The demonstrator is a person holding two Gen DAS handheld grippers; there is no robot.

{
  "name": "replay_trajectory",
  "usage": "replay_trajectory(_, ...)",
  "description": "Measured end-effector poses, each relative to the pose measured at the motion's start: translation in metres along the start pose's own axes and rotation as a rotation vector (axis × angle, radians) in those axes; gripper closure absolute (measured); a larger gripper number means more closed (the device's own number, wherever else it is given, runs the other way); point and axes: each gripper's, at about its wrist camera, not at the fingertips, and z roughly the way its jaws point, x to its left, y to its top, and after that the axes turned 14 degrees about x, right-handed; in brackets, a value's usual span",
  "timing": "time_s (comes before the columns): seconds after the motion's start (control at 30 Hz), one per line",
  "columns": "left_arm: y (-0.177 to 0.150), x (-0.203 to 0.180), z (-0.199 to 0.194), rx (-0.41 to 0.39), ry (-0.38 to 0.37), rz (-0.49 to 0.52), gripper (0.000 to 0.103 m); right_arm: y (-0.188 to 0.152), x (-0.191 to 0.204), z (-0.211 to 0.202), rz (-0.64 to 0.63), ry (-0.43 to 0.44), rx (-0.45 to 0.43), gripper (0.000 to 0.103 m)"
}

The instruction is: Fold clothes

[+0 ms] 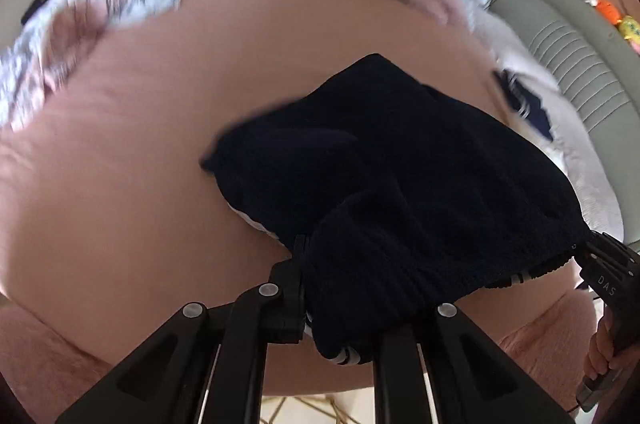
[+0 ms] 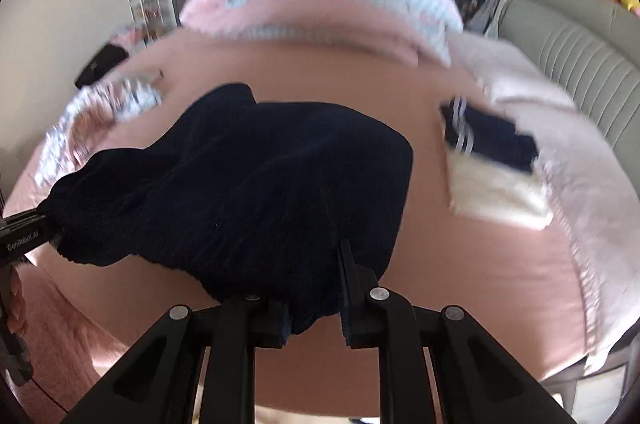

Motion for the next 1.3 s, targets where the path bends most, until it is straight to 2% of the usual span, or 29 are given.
replay_trajectory(0.07, -0.009, 0.012, 0.037, 0.083, 0.010, -0.025, 0.092, -0.011, 0.004, 0.046, -0.003, 0.011, 0.123, 0.087)
replay_trajectory(0.13, -0.012, 0.014, 0.032, 0.064, 0.000, -0.001, 0.088, -0.019, 0.009, 0.066, -0.017, 0.022, 0.184, 0.087)
replay_trajectory(0.2, -0.011, 0.015, 0.025, 0.072, -0.015, 0.019, 0.072, -0.025, 0.013, 0.069, -0.049, 0.008, 0.188, 0.085)
replay_trajectory(0.23, -0.012, 0.016, 0.021, 0.069, -0.027, 0.022, 0.059, -0.027, 0.014, 0.067, -0.064, 0.003, 0.183, 0.084)
replay_trajectory(0.27, -0.014, 0.018, 0.016, 0.067, -0.043, 0.027, 0.055, -0.028, 0.015, 0.064, -0.073, 0.009, 0.179, 0.084)
replay_trajectory(0.3, -0.017, 0.021, 0.012, 0.067, -0.059, 0.032, 0.055, -0.030, 0.015, 0.059, -0.074, 0.024, 0.173, 0.084)
replay_trajectory(0.37, -0.025, 0.027, 0.005, 0.063, -0.058, 0.037, 0.055, -0.035, 0.014, 0.046, -0.068, 0.045, 0.143, 0.076)
replay_trajectory(0.43, -0.034, 0.030, -0.002, 0.047, -0.005, 0.047, 0.055, -0.042, 0.011, 0.031, -0.057, 0.074, 0.105, 0.064)
replay_trajectory(0.53, -0.045, 0.024, -0.015, 0.027, -0.010, 0.113, 0.055, -0.051, 0.000, 0.016, -0.026, 0.129, 0.084, 0.063)
replay_trajectory(0.7, -0.053, 0.011, -0.044, 0.008, -0.222, 0.239, 0.055, -0.068, -0.020, -0.012, 0.047, 0.278, 0.038, 0.063)
replay_trajectory(0.73, -0.053, 0.010, -0.049, -0.014, -0.235, 0.250, 0.055, -0.071, -0.026, -0.016, 0.070, 0.292, 0.022, 0.063)
replay_trajectory(0.8, -0.048, 0.015, -0.050, -0.042, -0.247, 0.202, 0.055, -0.073, -0.036, -0.013, 0.126, 0.271, 0.014, 0.063)
replay_trajectory(0.87, -0.042, 0.019, -0.040, -0.034, -0.230, 0.136, 0.056, -0.069, -0.046, 0.001, 0.197, 0.229, 0.073, 0.063)
replay_trajectory(0.9, -0.038, 0.019, -0.033, -0.036, -0.200, 0.118, 0.056, -0.069, -0.052, 0.008, 0.231, 0.245, 0.096, 0.063)
replay_trajectory(0.97, -0.035, 0.014, -0.019, -0.025, -0.078, 0.105, 0.056, -0.072, -0.055, 0.016, 0.269, 0.297, 0.104, 0.063)
replay_trajectory(1.03, -0.035, 0.016, -0.004, 0.026, 0.011, 0.087, 0.056, -0.071, -0.047, 0.020, 0.246, 0.292, 0.118, 0.063)
replay_trajectory(1.13, -0.042, 0.032, 0.008, 0.067, 0.051, 0.025, 0.054, -0.068, -0.027, 0.025, 0.169, 0.210, 0.117, 0.063)
replay_trajectory(1.17, -0.046, 0.036, 0.007, 0.059, 0.056, 0.022, 0.053, -0.067, -0.021, 0.025, 0.171, 0.191, 0.102, 0.063)
replay_trajectory(1.23, -0.051, 0.039, 0.003, 0.043, 0.074, 0.004, 0.053, -0.074, -0.029, 0.006, 0.248, 0.204, -0.034, 0.063)
replay_trajectory(1.3, -0.055, 0.044, -0.005, 0.010, 0.115, -0.031, 0.053, -0.074, -0.033, -0.004, 0.261, 0.208, -0.073, 0.063)
